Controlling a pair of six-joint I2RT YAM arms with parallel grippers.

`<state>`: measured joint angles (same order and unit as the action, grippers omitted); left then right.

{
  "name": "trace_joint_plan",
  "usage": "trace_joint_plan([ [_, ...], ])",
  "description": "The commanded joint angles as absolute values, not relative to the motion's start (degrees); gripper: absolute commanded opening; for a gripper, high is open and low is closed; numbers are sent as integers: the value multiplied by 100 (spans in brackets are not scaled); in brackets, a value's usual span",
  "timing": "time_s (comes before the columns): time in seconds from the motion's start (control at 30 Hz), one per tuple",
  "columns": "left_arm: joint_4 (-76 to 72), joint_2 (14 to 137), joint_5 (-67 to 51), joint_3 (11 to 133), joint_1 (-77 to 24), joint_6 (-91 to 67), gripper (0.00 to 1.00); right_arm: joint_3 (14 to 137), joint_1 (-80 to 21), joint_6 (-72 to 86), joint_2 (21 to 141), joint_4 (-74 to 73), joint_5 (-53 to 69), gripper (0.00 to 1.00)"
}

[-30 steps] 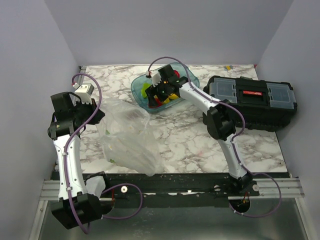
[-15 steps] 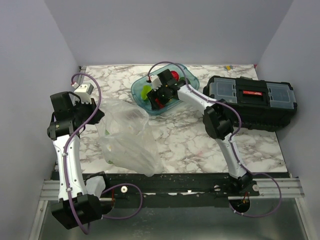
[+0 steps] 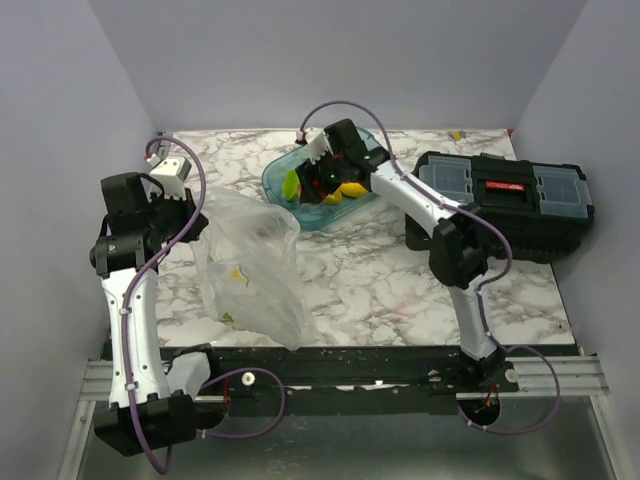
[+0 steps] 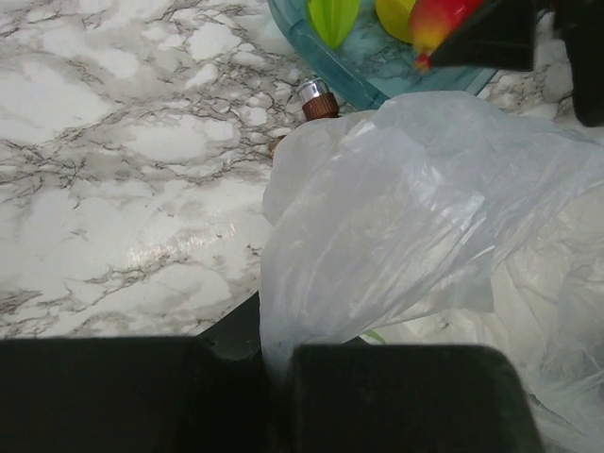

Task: Place the fake fruits into the plastic bag and tie a complex knot

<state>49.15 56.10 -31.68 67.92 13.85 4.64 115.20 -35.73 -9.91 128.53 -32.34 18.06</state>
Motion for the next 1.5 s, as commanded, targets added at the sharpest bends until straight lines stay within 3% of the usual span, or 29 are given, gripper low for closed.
trace_joint_plan([
  [0.0,5331,5767,-2624,7051,1084,388,0,11548,-3582,-886,11768,-2892,2322,30],
  [0.17,5667,6059,-2347,7410,741,235,0,11667,-3507,-779,11138,-2867,2947,30],
  [0.33,5879,6446,-2564,7842,475,26,0,11355,-3552,-175,10414,-2177,4348,31],
  [0.53,5988,6919,-2514,8239,360,-343,0,11553,-4423,-353,10534,-2110,4657,30],
  [0.67,6095,7113,-2514,8500,369,-332,0,10932,-4861,-1027,10320,-2426,5017,29],
  [0.83,6119,7271,-2608,8613,371,-346,0,9633,-5314,-2648,9806,-3024,4548,28],
  [0.9,6085,7308,-2656,8595,378,-363,0,9188,-5505,-3387,9787,-3307,4058,28],
  [0.93,6008,7347,-2708,8480,428,-360,0,8337,-5744,-4141,9797,-3095,3148,29],
  [1.17,5716,7447,-2998,7966,613,-191,0,7448,-6226,-4339,10252,-2236,1906,33],
  [1.3,5496,7494,-3013,7664,614,-67,0,7296,-6328,-4251,10672,-1934,1479,41],
  [1.47,5400,7477,-3043,7461,608,167,0,7523,-6324,-3893,10645,-1870,1278,74],
])
